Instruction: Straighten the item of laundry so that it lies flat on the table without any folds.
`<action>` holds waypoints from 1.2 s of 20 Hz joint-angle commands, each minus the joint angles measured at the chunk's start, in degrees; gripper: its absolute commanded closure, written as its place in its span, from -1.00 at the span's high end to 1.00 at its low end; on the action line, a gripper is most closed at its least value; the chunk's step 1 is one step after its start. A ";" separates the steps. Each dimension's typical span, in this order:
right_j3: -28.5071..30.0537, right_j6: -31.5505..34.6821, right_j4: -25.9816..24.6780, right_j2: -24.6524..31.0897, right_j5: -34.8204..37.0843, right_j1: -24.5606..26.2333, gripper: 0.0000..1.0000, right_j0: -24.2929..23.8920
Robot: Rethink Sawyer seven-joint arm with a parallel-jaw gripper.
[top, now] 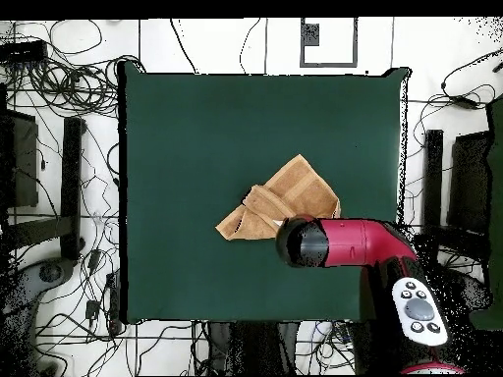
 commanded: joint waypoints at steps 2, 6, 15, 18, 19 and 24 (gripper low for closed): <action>2.70 10.27 3.65 -0.59 -1.40 0.34 1.00 2.45; 2.65 8.78 4.73 0.18 0.27 0.66 1.00 1.57; 1.58 7.21 5.22 -1.11 3.19 -0.79 1.00 1.88; 1.09 7.48 5.19 -2.01 3.63 -0.41 1.00 2.37; 1.19 7.87 5.01 -2.23 2.82 0.41 1.00 2.54; -0.20 8.27 4.83 -2.44 1.15 3.56 1.00 2.63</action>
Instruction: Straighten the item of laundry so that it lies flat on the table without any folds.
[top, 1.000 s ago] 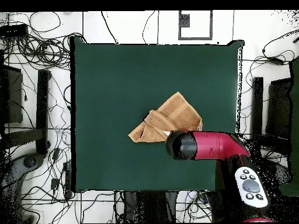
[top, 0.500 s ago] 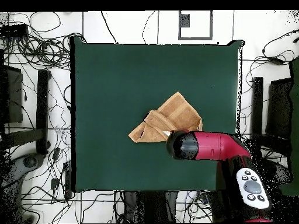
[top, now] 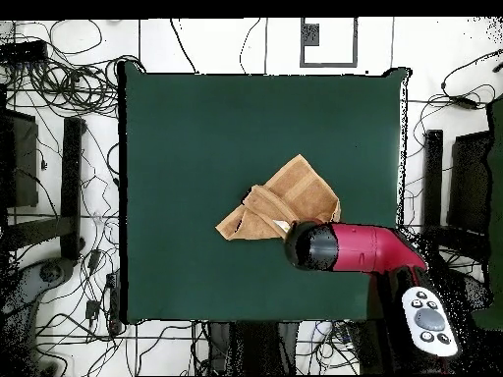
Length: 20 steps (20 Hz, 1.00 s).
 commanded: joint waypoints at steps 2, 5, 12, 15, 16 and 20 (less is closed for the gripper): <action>-0.24 8.19 1.92 0.01 1.38 3.56 1.00 2.86; -0.25 8.16 1.85 -0.57 1.36 3.81 1.00 3.42; -0.40 8.18 2.15 -1.28 1.65 3.76 1.00 4.25; -0.42 8.17 2.17 -1.51 1.75 3.79 1.00 4.53; -0.38 8.17 2.15 -1.60 1.70 3.79 1.00 4.55; -0.10 7.84 2.10 -1.76 1.43 3.93 1.00 4.48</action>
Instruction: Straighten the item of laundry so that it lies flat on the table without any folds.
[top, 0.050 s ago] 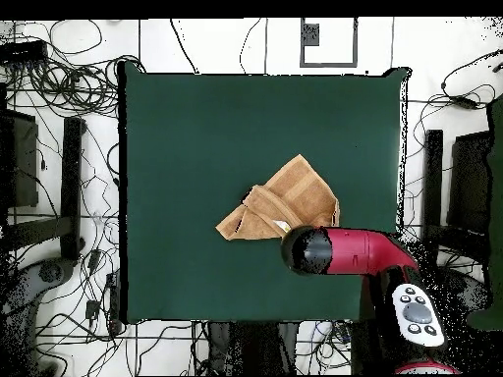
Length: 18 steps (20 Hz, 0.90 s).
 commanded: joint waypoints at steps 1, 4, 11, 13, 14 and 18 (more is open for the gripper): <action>0.00 7.69 2.13 0.87 1.46 1.27 1.00 2.43; 0.12 7.15 2.34 0.75 2.14 0.84 1.00 2.35; -1.52 6.86 2.33 1.81 0.33 3.98 1.00 1.73; -1.76 7.01 2.43 1.87 0.23 4.31 1.00 1.84; -1.84 7.09 2.50 1.90 0.20 4.47 1.00 1.91; -2.20 7.87 2.90 1.92 -0.36 5.60 1.00 2.25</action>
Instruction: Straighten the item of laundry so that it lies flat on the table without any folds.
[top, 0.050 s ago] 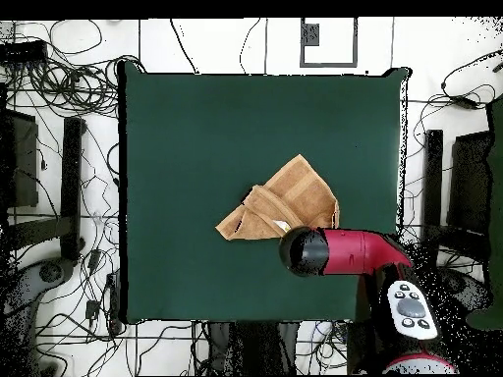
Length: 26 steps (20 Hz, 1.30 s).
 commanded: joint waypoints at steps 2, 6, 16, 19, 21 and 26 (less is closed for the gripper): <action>-2.17 7.89 3.08 2.92 -0.72 4.25 1.00 1.50; -2.42 6.90 3.02 3.32 -0.41 4.99 1.00 0.85; -0.88 3.37 2.47 4.14 1.01 3.29 1.00 -2.22; -0.94 2.21 2.27 4.71 1.44 3.04 1.00 -3.34; -0.90 1.63 2.28 5.08 1.93 2.63 1.00 -3.95; -0.95 1.17 2.00 5.62 1.91 2.82 1.00 -5.45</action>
